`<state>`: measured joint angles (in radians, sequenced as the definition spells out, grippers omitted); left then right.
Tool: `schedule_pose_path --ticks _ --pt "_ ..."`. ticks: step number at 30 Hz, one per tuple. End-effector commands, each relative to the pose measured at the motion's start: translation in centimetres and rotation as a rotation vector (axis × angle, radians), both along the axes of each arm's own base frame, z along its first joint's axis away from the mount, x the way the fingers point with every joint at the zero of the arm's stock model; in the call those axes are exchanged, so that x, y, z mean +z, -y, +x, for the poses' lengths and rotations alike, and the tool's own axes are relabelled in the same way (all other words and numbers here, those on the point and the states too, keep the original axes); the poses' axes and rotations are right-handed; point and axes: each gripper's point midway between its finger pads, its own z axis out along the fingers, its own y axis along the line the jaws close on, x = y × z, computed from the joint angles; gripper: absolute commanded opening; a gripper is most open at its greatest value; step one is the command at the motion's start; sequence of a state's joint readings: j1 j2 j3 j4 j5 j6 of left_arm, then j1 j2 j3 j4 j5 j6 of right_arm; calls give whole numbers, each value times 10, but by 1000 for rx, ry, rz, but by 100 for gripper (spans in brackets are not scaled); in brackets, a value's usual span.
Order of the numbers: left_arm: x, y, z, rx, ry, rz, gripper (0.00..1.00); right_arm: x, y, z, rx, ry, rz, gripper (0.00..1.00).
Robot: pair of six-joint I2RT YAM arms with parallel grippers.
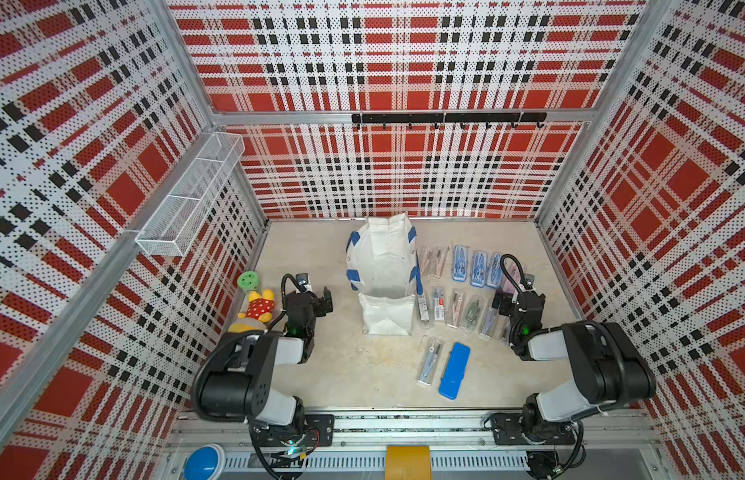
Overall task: Take out the compass set from the canvas bag
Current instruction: Reset both arms
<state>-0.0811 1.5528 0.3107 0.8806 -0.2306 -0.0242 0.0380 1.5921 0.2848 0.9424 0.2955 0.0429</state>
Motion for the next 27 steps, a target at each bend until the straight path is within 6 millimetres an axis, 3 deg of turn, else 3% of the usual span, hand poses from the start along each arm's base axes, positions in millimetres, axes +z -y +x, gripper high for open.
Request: schedule_pose_path --ticks 1,4,27 --pt "39 -11 15 50 145 20 100 46 -16 17 79 168 -49 100" --pt "42 -10 20 46 165 17 100 41 -12 31 30 102 -69 100" --pt "41 -8 23 65 142 46 100 41 -10 29 49 115 -41 100"
